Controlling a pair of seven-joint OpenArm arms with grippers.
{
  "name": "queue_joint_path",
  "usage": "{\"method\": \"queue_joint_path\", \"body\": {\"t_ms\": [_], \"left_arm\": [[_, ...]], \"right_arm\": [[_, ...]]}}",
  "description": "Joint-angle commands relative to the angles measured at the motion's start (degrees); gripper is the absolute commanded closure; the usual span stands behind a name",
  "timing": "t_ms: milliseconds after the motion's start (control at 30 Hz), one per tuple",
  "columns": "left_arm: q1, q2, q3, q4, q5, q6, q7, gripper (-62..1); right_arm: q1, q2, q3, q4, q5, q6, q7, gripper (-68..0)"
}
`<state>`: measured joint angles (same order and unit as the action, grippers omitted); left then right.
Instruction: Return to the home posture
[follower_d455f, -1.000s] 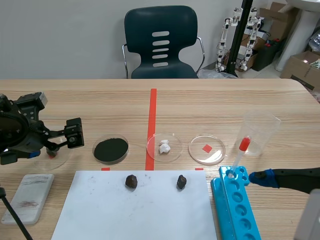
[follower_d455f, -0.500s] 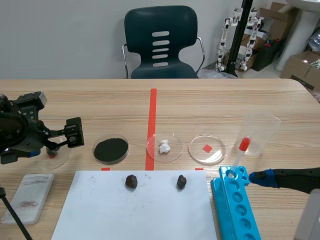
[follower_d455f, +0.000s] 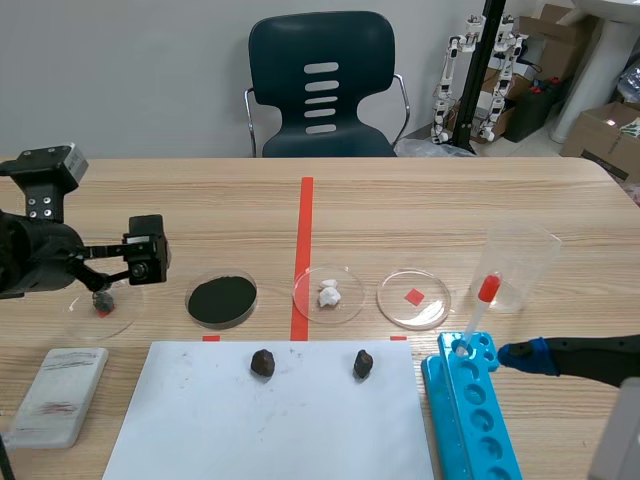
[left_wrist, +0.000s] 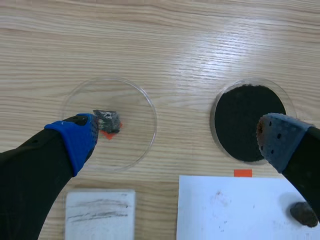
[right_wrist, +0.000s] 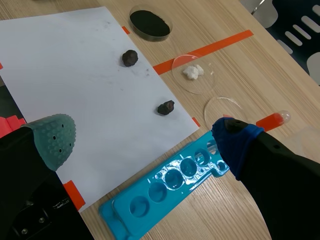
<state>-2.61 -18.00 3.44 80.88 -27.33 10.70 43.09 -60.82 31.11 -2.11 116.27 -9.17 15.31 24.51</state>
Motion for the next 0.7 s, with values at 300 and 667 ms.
{"method": "queue_joint_path", "body": {"t_ms": [300,667], "left_arm": [[20.85,-4.81,-0.04,19.50,1.77,-3.63,-9.99,-62.3],[44.61,-4.90,-0.04,36.52,17.49,-3.72,-24.39,-62.3]], "right_arm": [[0.02,-0.02,0.20,1.53,0.57,-0.28,0.85,-56.9],[0.02,-0.02,0.20,1.53,0.57,-0.28,0.85,-56.9]]}}
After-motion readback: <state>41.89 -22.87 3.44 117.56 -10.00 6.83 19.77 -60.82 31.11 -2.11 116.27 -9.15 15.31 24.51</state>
